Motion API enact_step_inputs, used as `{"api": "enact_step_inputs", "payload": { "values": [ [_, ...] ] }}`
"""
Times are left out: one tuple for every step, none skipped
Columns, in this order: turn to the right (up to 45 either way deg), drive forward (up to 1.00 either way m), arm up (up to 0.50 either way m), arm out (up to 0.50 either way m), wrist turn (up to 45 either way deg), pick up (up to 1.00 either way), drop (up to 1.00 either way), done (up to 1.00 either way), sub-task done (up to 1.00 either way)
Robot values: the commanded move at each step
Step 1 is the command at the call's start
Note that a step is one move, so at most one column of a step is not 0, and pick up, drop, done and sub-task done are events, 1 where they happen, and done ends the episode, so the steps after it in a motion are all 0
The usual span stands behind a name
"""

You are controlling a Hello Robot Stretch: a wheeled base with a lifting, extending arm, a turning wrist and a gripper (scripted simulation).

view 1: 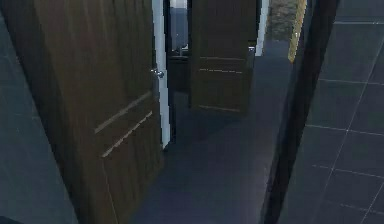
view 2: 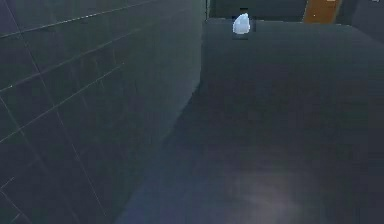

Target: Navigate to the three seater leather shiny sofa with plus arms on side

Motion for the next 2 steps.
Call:
{"api": "enact_step_inputs", "payload": {
  "values": [
    [0.0, 0.85, 0.0, 0.0, 0.0, 0.0, 0.0, 0.0, 0.0],
    [33.0, 0.0, 0.0, 0.0, 0.0, 0.0, 0.0, 0.0, 0.0]
  ]
}}
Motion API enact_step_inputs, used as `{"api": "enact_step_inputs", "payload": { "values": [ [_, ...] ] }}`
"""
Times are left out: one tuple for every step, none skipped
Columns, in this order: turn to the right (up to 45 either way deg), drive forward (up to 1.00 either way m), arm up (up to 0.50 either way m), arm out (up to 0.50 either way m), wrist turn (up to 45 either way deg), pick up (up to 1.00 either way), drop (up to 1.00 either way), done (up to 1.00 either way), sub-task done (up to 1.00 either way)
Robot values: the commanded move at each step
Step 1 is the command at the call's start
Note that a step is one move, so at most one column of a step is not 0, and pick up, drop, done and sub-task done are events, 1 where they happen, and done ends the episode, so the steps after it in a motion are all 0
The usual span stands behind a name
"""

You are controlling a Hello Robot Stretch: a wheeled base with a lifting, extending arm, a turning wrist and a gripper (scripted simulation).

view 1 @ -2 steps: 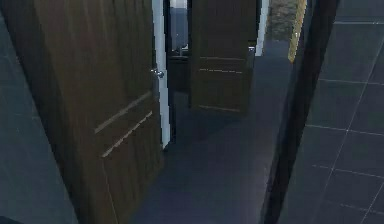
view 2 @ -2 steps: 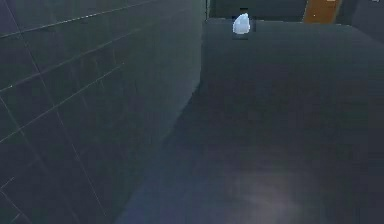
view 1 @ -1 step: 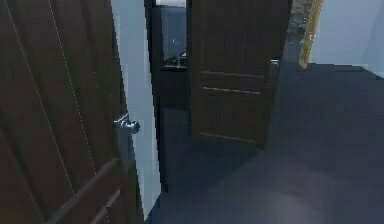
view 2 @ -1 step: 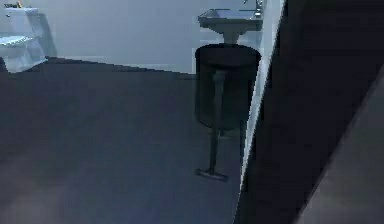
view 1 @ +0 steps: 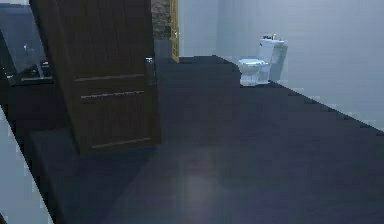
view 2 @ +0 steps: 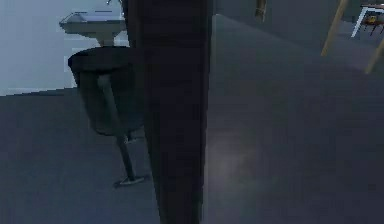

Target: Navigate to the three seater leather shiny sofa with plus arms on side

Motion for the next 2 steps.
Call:
{"api": "enact_step_inputs", "payload": {
  "values": [
    [0.0, 1.0, 0.0, 0.0, 0.0, 0.0, 0.0, 0.0, 0.0],
    [0.0, 1.0, 0.0, 0.0, 0.0, 0.0, 0.0, 0.0, 0.0]
  ]
}}
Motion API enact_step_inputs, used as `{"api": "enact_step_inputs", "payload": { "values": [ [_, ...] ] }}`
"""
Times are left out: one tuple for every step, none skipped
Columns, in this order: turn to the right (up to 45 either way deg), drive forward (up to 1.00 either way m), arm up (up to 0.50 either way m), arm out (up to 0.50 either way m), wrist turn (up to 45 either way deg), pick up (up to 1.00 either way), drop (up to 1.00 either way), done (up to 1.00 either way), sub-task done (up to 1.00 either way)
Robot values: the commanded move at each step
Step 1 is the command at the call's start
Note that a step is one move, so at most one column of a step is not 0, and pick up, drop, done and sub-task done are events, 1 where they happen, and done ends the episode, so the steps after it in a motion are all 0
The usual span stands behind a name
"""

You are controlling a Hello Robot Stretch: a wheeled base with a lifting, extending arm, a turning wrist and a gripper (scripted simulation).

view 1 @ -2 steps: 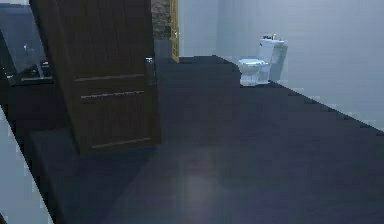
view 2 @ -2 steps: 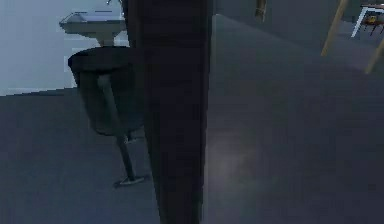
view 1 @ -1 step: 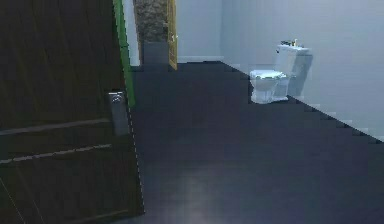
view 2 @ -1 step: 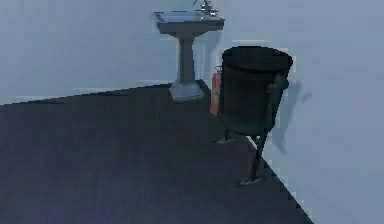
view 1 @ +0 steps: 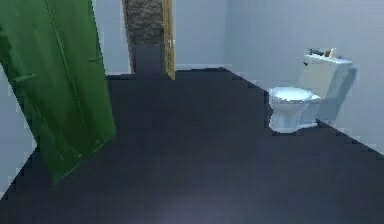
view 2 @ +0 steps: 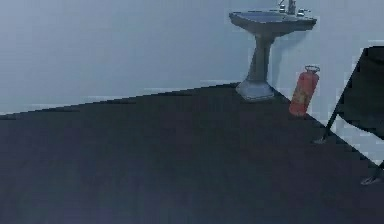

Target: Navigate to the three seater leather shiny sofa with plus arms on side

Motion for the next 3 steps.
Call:
{"api": "enact_step_inputs", "payload": {
  "values": [
    [12.0, 0.0, 0.0, 0.0, 0.0, 0.0, 0.0, 0.0, 0.0],
    [0.0, 0.1, 0.0, 0.0, 0.0, 0.0, 0.0, 0.0, 0.0],
    [-21.0, 0.0, 0.0, 0.0, 0.0, 0.0, 0.0, 0.0, 0.0]
  ]
}}
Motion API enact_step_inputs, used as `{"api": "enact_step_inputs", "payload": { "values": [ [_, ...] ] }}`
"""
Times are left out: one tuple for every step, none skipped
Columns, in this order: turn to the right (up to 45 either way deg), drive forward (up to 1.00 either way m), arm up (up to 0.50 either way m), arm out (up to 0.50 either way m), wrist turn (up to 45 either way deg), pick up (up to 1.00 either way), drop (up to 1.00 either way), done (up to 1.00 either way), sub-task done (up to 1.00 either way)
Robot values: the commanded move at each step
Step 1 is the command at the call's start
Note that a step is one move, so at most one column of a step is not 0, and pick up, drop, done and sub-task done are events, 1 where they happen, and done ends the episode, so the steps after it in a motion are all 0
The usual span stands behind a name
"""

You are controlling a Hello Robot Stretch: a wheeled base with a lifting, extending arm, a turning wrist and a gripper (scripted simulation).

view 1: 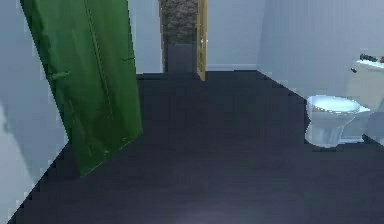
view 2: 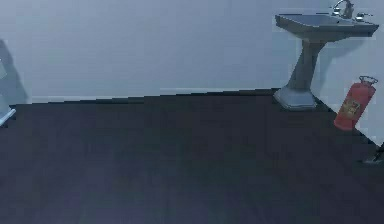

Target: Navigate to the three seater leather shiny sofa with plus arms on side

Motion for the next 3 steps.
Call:
{"api": "enact_step_inputs", "payload": {
  "values": [
    [0.0, 1.0, 0.0, 0.0, 0.0, 0.0, 0.0, 0.0, 0.0],
    [0.0, 1.0, 0.0, 0.0, 0.0, 0.0, 0.0, 0.0, 0.0],
    [-3.0, 0.0, 0.0, 0.0, 0.0, 0.0, 0.0, 0.0, 0.0]
  ]
}}
